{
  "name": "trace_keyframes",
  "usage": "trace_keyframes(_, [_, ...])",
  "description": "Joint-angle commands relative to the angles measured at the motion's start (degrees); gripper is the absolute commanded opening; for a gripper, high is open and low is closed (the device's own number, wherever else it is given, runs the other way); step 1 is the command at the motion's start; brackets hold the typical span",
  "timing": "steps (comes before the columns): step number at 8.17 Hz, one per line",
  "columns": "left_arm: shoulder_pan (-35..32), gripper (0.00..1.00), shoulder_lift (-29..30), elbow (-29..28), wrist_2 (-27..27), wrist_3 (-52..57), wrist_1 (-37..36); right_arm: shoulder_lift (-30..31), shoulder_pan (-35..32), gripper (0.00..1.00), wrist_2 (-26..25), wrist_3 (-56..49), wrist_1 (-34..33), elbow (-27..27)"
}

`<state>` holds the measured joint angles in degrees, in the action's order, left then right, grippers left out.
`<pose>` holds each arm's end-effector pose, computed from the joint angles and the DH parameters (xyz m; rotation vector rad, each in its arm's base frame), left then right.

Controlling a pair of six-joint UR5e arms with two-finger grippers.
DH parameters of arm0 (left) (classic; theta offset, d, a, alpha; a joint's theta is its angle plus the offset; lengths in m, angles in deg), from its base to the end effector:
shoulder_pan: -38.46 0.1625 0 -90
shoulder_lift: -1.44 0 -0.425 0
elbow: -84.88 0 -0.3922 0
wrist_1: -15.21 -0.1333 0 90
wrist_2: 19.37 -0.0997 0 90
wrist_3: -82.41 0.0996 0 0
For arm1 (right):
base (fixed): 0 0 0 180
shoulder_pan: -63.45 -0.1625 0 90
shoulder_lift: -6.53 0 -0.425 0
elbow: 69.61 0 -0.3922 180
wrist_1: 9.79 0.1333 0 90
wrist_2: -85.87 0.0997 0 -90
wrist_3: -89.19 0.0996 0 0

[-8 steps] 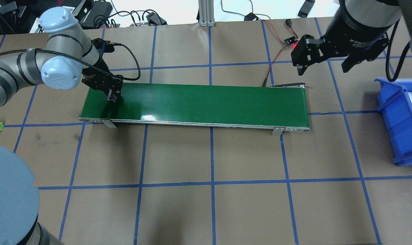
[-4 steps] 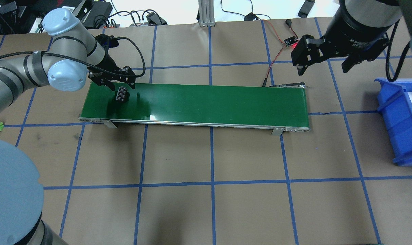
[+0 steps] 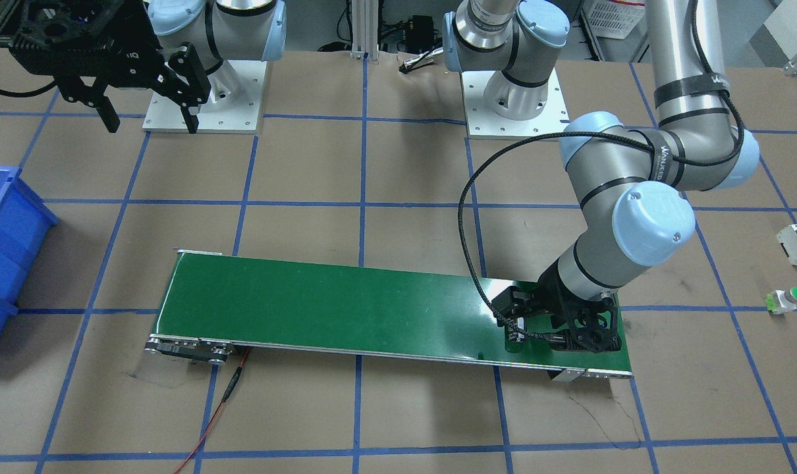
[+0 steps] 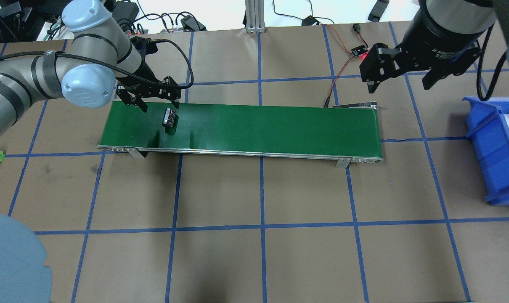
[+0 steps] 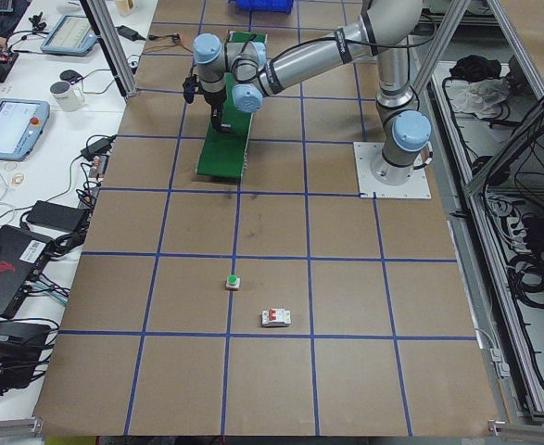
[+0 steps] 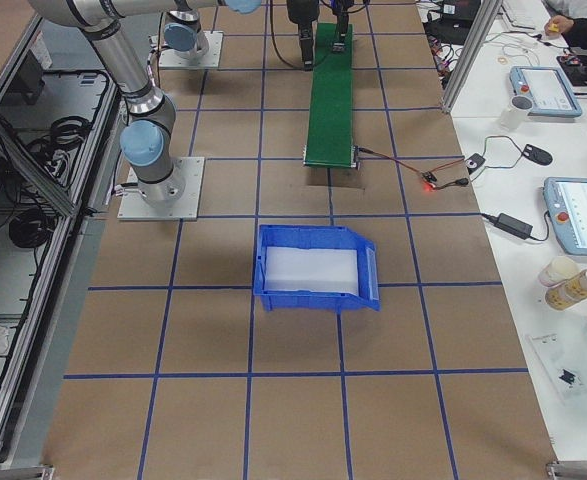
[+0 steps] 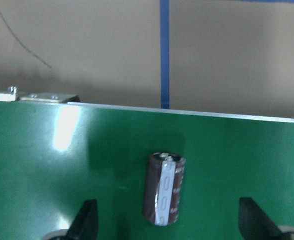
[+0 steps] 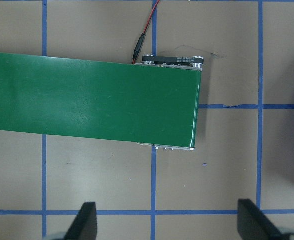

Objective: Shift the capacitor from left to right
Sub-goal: 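Lower the capacitor onto the green belt and open the left gripper, then raise the left gripper away while the right gripper moves above the belt's far end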

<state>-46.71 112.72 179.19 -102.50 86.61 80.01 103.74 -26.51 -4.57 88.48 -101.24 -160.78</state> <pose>-0.0936 -0.6171 0.2896 0.0172 -3.0215 0.0040 0.1322 -0.4486 0.5397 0.0175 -3.1263 0.2046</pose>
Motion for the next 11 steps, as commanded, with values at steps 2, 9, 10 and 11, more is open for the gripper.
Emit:
trace_keyframes(2, [-2.01, 1.00, -6.32, -1.92, -6.96, -4.25, 11.45, -0.87, -0.74, 1.00, 0.27, 0.09, -0.31, -0.07])
trace_keyframes(9, [-4.83, 1.00, -11.60, -6.94, -7.49, -5.86, 16.75, -16.69, -0.31, 1.00, 4.64, 0.09, -14.77, -6.01])
trace_keyframes(10, [-4.92, 1.00, -11.87, -6.94, -7.49, -5.69, 16.67, -17.05, -0.31, 1.00, 7.45, 0.00, -20.04, -9.26])
trace_keyframes(11, [-4.92, 1.00, -12.05, -6.94, -7.57, -5.34, 16.49, -18.09, -0.31, 1.00, 10.70, -0.08, -22.96, -11.03])
